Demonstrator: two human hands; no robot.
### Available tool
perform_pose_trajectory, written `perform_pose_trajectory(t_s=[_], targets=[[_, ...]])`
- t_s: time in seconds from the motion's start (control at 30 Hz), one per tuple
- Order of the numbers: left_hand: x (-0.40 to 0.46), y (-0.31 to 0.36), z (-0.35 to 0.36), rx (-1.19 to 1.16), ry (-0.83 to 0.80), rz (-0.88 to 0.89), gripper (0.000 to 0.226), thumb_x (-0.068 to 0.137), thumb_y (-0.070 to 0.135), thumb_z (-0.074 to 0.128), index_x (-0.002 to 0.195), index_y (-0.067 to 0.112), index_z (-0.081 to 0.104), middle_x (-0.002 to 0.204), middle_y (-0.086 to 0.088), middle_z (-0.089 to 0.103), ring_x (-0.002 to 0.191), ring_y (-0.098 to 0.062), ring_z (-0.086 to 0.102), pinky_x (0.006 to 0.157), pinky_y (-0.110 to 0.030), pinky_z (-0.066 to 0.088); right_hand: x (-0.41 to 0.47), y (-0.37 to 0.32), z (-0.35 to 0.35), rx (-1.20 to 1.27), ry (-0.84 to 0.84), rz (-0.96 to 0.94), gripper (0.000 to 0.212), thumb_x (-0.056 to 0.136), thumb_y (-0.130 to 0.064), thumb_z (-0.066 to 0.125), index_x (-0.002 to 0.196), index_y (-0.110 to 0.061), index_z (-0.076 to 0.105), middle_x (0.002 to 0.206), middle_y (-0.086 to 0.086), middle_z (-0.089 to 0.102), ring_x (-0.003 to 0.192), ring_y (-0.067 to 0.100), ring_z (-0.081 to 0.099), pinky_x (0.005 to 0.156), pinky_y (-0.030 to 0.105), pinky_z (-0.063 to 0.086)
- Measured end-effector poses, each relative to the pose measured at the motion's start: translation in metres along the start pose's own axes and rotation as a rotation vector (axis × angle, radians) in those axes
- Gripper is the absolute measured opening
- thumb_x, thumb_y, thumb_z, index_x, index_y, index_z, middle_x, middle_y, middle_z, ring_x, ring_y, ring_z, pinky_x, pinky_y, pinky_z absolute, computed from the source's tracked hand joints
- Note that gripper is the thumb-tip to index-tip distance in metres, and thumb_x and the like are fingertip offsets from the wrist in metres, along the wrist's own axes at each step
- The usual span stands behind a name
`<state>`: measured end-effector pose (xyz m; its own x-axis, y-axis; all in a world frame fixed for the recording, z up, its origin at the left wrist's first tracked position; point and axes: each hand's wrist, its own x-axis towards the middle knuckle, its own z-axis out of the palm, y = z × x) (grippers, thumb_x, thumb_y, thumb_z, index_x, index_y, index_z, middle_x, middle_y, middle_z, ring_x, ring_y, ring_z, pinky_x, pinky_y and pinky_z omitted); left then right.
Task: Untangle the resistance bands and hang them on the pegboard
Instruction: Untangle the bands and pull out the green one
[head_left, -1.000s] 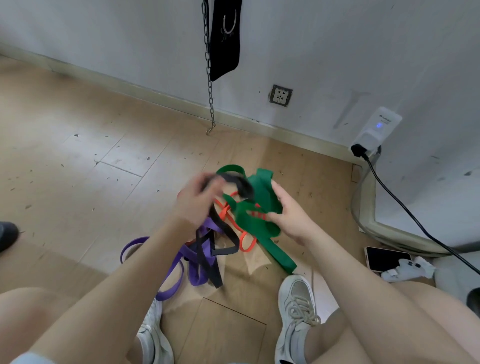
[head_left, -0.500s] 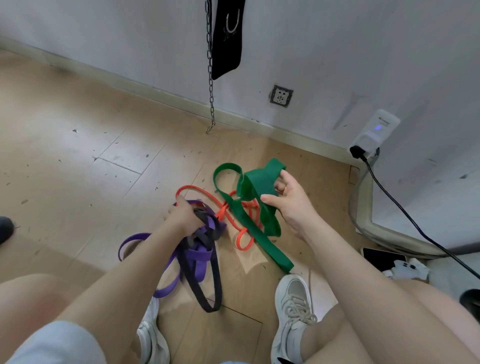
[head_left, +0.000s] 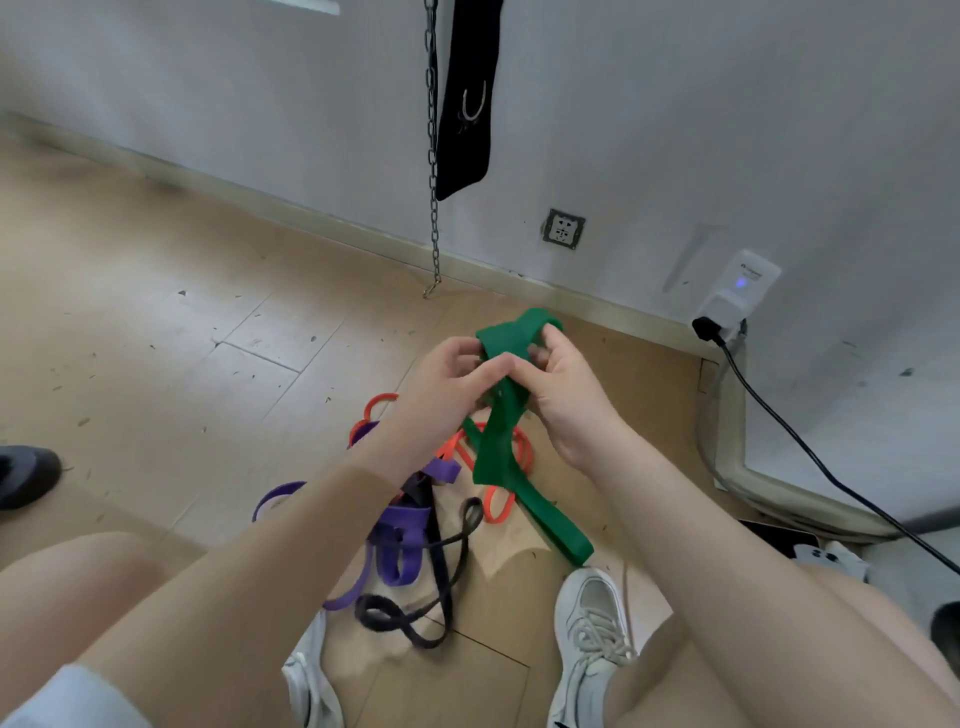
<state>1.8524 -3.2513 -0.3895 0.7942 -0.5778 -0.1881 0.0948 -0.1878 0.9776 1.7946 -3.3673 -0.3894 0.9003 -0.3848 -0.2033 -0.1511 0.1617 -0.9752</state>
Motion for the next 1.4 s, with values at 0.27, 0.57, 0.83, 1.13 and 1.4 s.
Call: perform_pose_trajectory(t_s=[0.27, 0.57, 0.83, 1.13, 1.4], targets=[[-0.005, 0.012, -0.012, -0.171, 0.251, -0.234, 0.042, 0.086, 0.016, 0.066, 0.122, -0.001, 0.052, 0.108, -0.015, 0.065, 0.088, -0.021, 0.067, 0.074, -0.025, 0.057, -0.029, -0.016, -0.001, -0.393, -0.12, 0.093, 0.041, 0.099, -0.045, 0.028, 0.101, -0.025, 0.065, 0.096, -0.008, 0.067, 0.089, 0.002, 0.06, 0.09, 0.022, 0.043], [-0.007, 0.003, -0.024, -0.566, 0.4, -0.391, 0.026, 0.087, 0.007, 0.063, 0.109, -0.005, 0.056, 0.108, -0.022, 0.061, 0.077, -0.025, 0.065, 0.053, -0.023, 0.057, -0.05, 0.027, -0.022, -1.077, -0.258, -0.382, 0.039, 0.083, -0.02, 0.068, 0.119, -0.012, 0.057, 0.142, -0.001, 0.037, 0.129, 0.014, 0.036, 0.102, 0.018, 0.027], [-0.011, -0.004, -0.018, -0.665, 0.334, -0.504, 0.018, 0.09, 0.007, 0.058, 0.105, -0.001, 0.053, 0.115, -0.022, 0.061, 0.083, -0.027, 0.064, 0.058, -0.026, 0.056, -0.044, 0.022, -0.011, -0.737, 0.267, -0.342, 0.003, 0.088, -0.015, 0.063, 0.09, -0.015, 0.061, 0.085, 0.0, 0.065, 0.075, 0.016, 0.062, 0.069, 0.03, 0.054], [0.0, -0.013, -0.024, -0.42, 0.325, -0.448, 0.014, 0.087, 0.011, 0.063, 0.098, 0.006, 0.056, 0.105, -0.008, 0.063, 0.099, -0.018, 0.059, 0.078, -0.028, 0.053, -0.054, 0.047, -0.004, -0.696, 0.068, -0.12, 0.03, 0.087, -0.027, 0.063, 0.113, -0.016, 0.053, 0.123, -0.006, 0.032, 0.087, -0.002, 0.047, 0.071, 0.006, 0.037], [-0.006, 0.0, -0.053, -0.062, -0.092, -0.205, 0.029, 0.092, -0.001, 0.048, 0.12, 0.002, 0.054, 0.107, -0.011, 0.065, 0.096, -0.02, 0.063, 0.092, -0.033, 0.049, -0.037, 0.023, -0.017, -0.814, 0.016, -0.23, 0.053, 0.087, -0.024, 0.062, 0.135, -0.02, 0.041, 0.136, -0.001, 0.047, 0.119, 0.008, 0.045, 0.103, 0.028, 0.037]])
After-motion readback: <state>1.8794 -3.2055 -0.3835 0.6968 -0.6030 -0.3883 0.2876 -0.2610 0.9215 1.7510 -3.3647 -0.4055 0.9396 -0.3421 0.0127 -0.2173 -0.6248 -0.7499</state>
